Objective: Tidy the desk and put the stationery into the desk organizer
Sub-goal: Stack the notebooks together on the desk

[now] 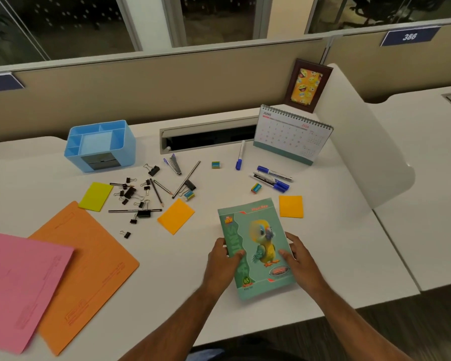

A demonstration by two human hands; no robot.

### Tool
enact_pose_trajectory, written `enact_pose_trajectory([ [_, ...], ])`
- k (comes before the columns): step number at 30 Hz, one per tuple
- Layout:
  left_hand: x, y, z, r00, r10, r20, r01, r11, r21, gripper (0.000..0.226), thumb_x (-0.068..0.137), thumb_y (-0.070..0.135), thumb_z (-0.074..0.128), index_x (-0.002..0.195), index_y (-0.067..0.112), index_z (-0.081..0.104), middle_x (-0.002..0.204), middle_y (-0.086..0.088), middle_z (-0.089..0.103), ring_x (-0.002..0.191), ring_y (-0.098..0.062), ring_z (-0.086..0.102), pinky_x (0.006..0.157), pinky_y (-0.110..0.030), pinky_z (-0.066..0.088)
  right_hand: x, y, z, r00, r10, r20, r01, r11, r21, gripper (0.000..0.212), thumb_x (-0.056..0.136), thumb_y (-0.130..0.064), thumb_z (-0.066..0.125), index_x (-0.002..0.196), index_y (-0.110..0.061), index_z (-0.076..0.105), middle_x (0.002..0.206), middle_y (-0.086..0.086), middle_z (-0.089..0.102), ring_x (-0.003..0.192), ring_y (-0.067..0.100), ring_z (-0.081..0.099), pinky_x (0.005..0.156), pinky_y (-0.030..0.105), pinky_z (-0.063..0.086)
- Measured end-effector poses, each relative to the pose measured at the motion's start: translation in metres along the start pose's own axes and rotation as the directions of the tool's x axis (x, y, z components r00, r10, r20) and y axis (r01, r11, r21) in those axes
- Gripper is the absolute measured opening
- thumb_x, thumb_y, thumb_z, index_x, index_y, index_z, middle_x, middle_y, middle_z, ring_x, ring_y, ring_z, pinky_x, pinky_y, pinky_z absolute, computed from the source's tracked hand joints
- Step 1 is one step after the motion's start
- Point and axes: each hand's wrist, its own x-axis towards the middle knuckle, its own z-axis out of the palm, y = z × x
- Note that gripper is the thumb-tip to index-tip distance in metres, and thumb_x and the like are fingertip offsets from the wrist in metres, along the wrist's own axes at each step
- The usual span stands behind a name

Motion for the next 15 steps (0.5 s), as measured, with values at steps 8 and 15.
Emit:
enact_pose_trajectory([
  [8, 0.005, 0.021, 0.053, 0.99, 0.021, 0.142, -0.02, 1.0, -0.007, 0.03, 0.099, 0.023, 0.064, 0.125, 0.025, 0.051, 0.116, 0.003, 0.07, 0.095, -0.01, 0.073, 0.078, -0.037, 0.064, -0.003, 0.0, -0.052, 0.989, -0.011, -0.15, 0.014, 1.0, 0.017, 0.039, 0.103, -0.009, 0.055, 0.138, -0.026, 0.05, 0.108, 0.005, 0.076, 0.085, 0.021, 0.078, 0.063, 0.026, 0.06],
  [15, 0.021, 0.055, 0.103, 0.977, 0.044, 0.209, -0.037, 0.999, -0.036, 0.034, 0.098, 0.013, 0.065, 0.128, 0.021, 0.052, 0.111, -0.004, 0.068, 0.092, -0.019, 0.075, 0.068, -0.045, 0.065, 0.02, -0.001, -0.115, 0.965, -0.052, -0.256, 0.039, 0.998, -0.057, 0.04, 0.102, -0.01, 0.058, 0.139, -0.024, 0.054, 0.109, 0.006, 0.075, 0.085, 0.024, 0.078, 0.068, 0.036, 0.064],
])
